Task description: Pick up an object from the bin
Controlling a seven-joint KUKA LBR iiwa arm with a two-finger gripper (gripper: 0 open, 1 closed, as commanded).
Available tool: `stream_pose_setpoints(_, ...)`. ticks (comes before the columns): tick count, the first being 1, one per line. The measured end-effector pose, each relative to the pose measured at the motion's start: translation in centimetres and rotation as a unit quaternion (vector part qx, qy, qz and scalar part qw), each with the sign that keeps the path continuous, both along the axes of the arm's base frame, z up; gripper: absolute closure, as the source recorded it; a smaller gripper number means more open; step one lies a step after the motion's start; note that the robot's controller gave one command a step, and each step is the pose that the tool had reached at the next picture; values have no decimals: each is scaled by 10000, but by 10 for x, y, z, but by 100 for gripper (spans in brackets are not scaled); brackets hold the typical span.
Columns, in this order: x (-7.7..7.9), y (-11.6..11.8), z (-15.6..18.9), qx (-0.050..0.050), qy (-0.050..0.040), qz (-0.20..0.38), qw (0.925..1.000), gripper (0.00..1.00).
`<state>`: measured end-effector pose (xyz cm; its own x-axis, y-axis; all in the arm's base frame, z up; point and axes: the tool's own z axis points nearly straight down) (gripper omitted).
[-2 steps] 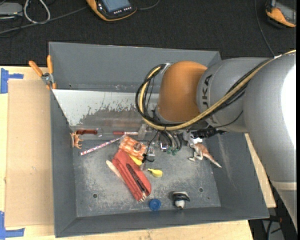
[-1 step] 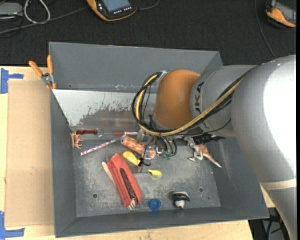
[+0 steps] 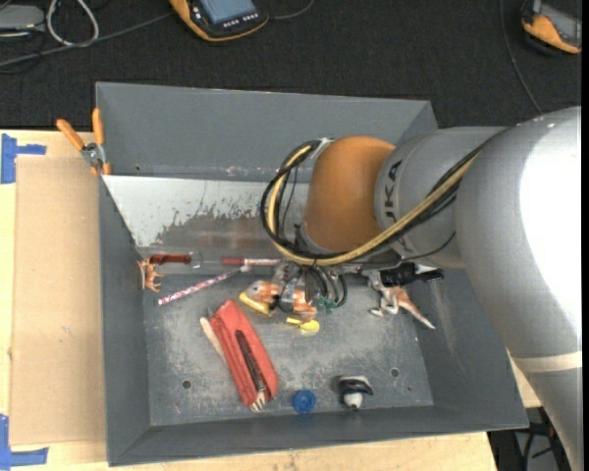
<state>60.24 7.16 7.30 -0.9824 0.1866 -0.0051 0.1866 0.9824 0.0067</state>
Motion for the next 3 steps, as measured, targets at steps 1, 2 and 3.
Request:
stream_pose_setpoints(1,0,0,0,-1,-1,3,10000,100)
stream_pose_setpoints(2,-1,0,15,-2,6,13,10000,100)
stream_pose_setpoints(3,-3,0,57,-2,37,23,10000,100)
